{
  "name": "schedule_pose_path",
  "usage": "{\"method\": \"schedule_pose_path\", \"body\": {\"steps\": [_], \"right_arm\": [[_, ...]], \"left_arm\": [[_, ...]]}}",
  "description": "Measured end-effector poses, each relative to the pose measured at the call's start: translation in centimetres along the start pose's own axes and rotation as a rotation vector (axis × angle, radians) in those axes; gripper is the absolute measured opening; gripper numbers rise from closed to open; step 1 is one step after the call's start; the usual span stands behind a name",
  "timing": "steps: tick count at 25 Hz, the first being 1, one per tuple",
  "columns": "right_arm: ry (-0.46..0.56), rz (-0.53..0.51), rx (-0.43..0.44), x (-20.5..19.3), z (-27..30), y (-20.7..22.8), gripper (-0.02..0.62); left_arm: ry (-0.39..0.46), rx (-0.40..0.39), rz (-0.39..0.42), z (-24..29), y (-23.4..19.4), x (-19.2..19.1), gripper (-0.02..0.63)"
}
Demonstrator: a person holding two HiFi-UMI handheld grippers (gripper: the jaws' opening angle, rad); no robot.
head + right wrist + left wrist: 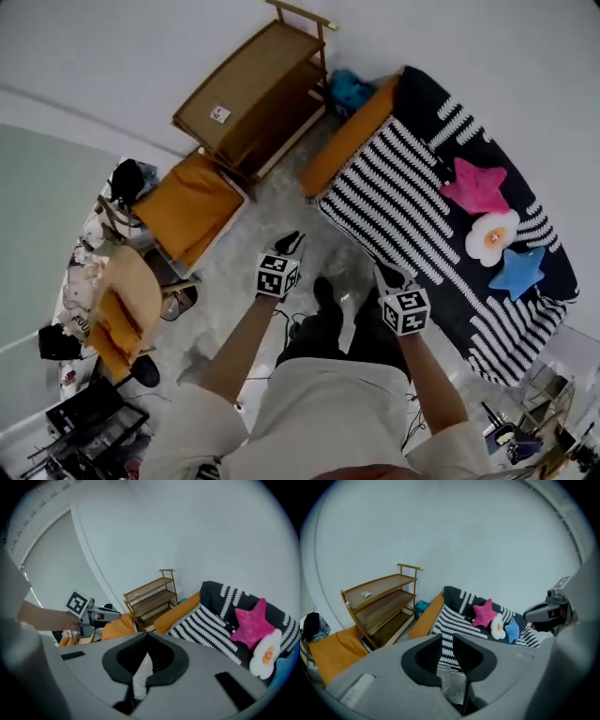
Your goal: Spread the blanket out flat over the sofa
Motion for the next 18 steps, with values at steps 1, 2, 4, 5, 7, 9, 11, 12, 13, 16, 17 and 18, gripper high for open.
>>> {"method": "schedule_pose_path", "body": {"steps": [1,2,4,5,7,9,11,12,13,16,17,18], "right_arm": [[0.007,0.004,-0.006,0.3,-1.0,-0.2,0.003],[0.019,0.004,-0.014,0.8,-2.0,-0.4,0.003],[0.054,-0.011,-0.033,1.7,-4.1,-0.8,0.003],[0.073,-0.021,-0.042,2.2,-5.1,-1.1,0.003],[0.108,-0.043,-0.060,3.1,-7.3,-1.8,0.003],[0.142,-0.057,-0.080,3.9,-9.5,-2.2,0.003],[0.176,-0.061,-0.099,4.7,-11.6,-2.6,0.003],[0.193,-0.064,-0.106,5.0,-12.7,-2.8,0.003],[0.209,-0.070,-0.111,5.3,-13.8,-3.0,0.003],[0.249,-0.098,-0.112,5.6,-16.7,-3.2,0.003],[0.260,-0.104,-0.114,5.5,-17.5,-3.0,0.003],[0.267,-0.107,-0.118,5.5,-18.2,-2.7,0.003]], "left_arm": [[0.012,-0.016,0.000,-1.1,0.7,0.5,0.080],[0.024,-0.028,0.004,-2.0,1.4,1.2,0.078],[0.052,-0.045,0.025,-3.8,2.7,2.4,0.080],[0.068,-0.057,0.037,-4.7,3.3,3.0,0.078],[0.106,-0.104,0.043,-6.7,4.6,4.1,0.078],[0.149,-0.161,0.034,-8.6,5.8,5.1,0.078],[0.187,-0.183,0.050,-10.5,7.1,6.1,0.077],[0.198,-0.181,0.067,-11.4,7.7,6.6,0.074],[0.204,-0.178,0.087,-12.2,8.4,7.0,0.072],[0.206,-0.186,0.150,-14.4,10.9,8.2,0.054],[0.211,-0.193,0.166,-14.9,11.6,8.6,0.049],[0.217,-0.200,0.177,-15.3,12.4,9.0,0.044]]}}
Point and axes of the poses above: the fingertips, and each gripper's own axes: z forward along the fingers, y to its right, x out of its top, the point moved 10 cm from there along -z, backward along the fingers, and after that the axes turned 8 degrees about -y, right-handed, at the moved point
